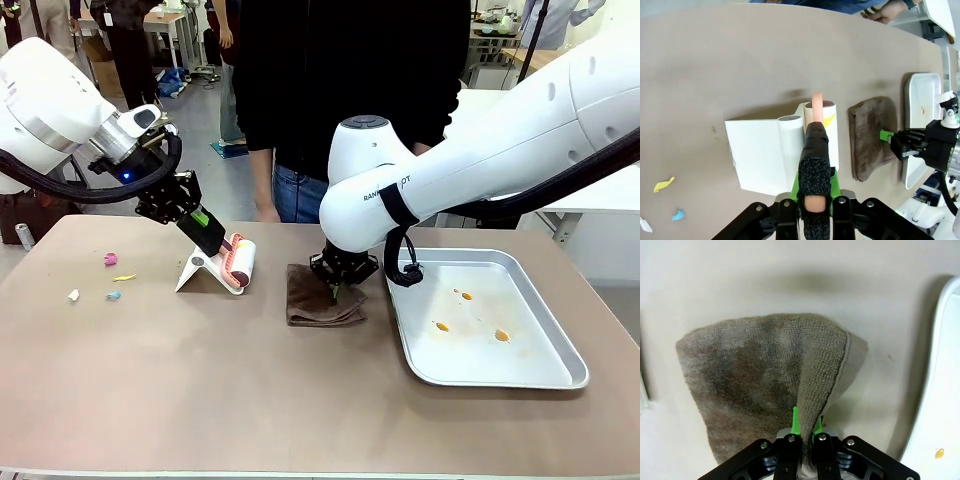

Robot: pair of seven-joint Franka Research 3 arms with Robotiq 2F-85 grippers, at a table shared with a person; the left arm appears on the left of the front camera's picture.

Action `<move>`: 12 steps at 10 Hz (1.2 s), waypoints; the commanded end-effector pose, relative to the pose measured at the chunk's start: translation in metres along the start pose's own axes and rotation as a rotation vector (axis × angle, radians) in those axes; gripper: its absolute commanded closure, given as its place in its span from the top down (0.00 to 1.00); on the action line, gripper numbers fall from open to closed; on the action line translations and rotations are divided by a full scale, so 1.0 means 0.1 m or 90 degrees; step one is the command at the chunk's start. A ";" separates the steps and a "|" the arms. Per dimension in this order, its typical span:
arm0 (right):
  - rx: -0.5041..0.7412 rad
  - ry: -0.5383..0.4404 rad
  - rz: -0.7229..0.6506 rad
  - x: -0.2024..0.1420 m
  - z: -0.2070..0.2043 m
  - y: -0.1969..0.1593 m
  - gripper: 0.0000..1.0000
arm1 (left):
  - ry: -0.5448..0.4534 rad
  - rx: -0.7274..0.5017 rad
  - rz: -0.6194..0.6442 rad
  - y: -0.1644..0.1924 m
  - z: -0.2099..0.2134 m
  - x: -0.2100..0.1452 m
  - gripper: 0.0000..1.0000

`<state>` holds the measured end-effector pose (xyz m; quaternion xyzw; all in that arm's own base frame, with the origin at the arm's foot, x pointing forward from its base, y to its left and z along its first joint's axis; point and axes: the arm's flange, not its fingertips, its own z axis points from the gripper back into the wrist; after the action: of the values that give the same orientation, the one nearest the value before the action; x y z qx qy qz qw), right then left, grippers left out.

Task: Clean the surface of the table.
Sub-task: Hold the Lint Roller with your left hand and the towel with your right hand.

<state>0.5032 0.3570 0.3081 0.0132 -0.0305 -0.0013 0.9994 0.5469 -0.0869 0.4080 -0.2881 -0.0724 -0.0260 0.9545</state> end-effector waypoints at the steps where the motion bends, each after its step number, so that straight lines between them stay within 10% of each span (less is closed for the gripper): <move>1: 0.007 0.025 0.004 0.02 -0.08 -0.03 0.00 | -0.015 0.004 -0.002 0.03 0.04 -0.05 0.00; 7: 0.338 0.054 -0.033 0.04 0.34 -0.81 0.00 | -0.072 -0.102 -0.045 -0.07 0.52 -0.22 0.00; 12: 0.699 0.021 0.118 -0.41 0.77 -1.53 0.00 | -0.044 -0.208 -0.047 0.08 1.03 -0.41 0.00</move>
<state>0.4920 0.2364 0.3837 0.4917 -0.0250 0.0600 0.8684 0.5004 -0.0398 0.4802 -0.4070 -0.1134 -0.0579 0.9045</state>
